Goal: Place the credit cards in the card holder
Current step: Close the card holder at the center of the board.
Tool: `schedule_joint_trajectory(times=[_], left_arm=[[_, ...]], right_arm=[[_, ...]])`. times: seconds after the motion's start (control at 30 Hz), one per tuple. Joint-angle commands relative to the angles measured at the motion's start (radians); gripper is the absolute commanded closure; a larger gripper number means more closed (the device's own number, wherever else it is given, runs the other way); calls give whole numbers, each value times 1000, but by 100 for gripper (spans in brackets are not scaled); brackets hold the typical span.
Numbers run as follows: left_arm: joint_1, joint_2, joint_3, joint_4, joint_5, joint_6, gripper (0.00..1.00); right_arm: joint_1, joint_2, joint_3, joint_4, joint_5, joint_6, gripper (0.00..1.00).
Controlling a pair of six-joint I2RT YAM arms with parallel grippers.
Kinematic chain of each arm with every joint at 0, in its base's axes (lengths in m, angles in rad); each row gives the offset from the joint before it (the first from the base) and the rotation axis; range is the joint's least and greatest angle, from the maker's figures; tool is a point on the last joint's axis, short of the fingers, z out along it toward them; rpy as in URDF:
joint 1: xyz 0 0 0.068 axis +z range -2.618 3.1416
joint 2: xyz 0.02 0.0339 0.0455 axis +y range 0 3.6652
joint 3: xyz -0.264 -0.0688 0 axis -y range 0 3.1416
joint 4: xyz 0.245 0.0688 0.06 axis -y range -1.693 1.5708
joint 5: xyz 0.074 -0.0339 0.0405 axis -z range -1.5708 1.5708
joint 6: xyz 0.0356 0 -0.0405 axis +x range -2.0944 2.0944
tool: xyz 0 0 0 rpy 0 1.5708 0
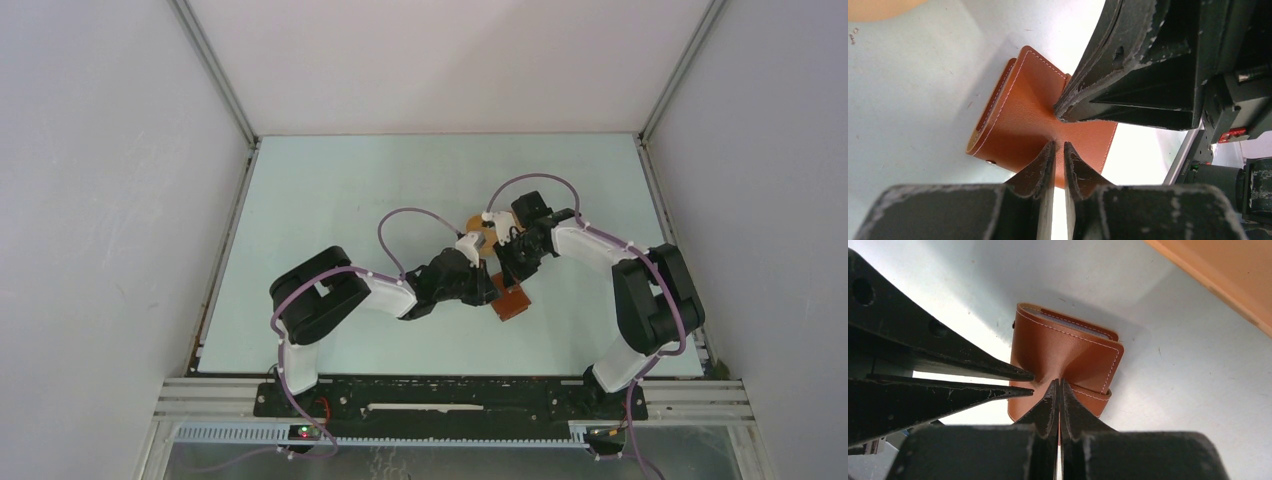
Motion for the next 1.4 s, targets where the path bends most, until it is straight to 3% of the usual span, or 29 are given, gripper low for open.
schedule_joint_trajectory(times=[0.0, 0.33, 0.5, 0.67, 0.8, 0.93, 1.13, 1.37], left_arm=[[5, -3, -47, -18, -9, -8, 83], [5, -37, -68, -1, -16, -27, 81], [13, -68, -89, 46, 13, -70, 71], [24, -123, -119, 87, 33, -134, 57], [31, -165, -147, 131, 39, -224, 48], [33, -130, -152, 215, 74, -382, 44], [33, -49, -142, 274, 37, -578, 47], [30, 2, -121, 273, -20, -677, 57]], right_arm=[[-12, -17, -25, 9, -48, 47, 100], [-38, 8, -25, -24, -117, 25, 100], [-100, -93, 19, -49, -266, -14, 60], [-176, -211, 28, -71, -375, -70, 50], [-249, -242, 11, -73, -363, -102, 53], [-279, -177, 7, -84, -313, -101, 73], [-268, -69, 27, -92, -225, -81, 88], [-246, -2, 40, -98, -196, -61, 91]])
